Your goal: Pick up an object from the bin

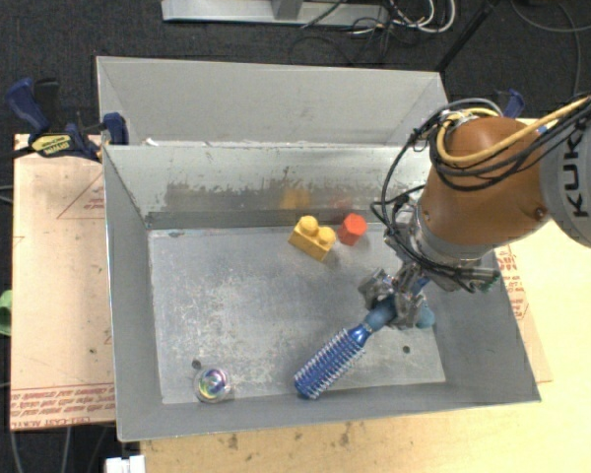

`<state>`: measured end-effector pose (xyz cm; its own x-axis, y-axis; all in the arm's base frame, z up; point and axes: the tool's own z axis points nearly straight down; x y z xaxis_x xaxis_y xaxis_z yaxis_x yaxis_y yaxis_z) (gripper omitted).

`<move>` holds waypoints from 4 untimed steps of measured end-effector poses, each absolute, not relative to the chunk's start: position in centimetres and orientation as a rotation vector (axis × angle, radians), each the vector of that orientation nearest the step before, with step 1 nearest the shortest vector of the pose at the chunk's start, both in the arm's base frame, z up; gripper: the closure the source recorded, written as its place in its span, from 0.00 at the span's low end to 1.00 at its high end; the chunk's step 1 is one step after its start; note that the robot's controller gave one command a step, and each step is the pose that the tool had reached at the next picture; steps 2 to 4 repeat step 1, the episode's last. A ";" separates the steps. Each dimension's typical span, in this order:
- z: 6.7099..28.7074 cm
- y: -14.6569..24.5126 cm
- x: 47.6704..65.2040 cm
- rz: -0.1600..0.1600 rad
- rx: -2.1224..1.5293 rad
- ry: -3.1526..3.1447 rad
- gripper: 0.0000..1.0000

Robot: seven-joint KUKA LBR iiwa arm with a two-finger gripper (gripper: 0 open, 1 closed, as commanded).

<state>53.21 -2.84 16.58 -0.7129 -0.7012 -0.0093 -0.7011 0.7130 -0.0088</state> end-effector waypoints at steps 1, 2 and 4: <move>23.5 -2.8 52.6 -0.005 -1.177 2.902 1.00; 23.5 -2.8 52.6 -0.005 -1.177 2.902 1.00; 23.5 -2.8 52.6 -0.005 -1.177 2.902 1.00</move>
Offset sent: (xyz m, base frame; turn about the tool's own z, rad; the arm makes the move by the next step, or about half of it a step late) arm -0.0083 0.0001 0.0655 0.0033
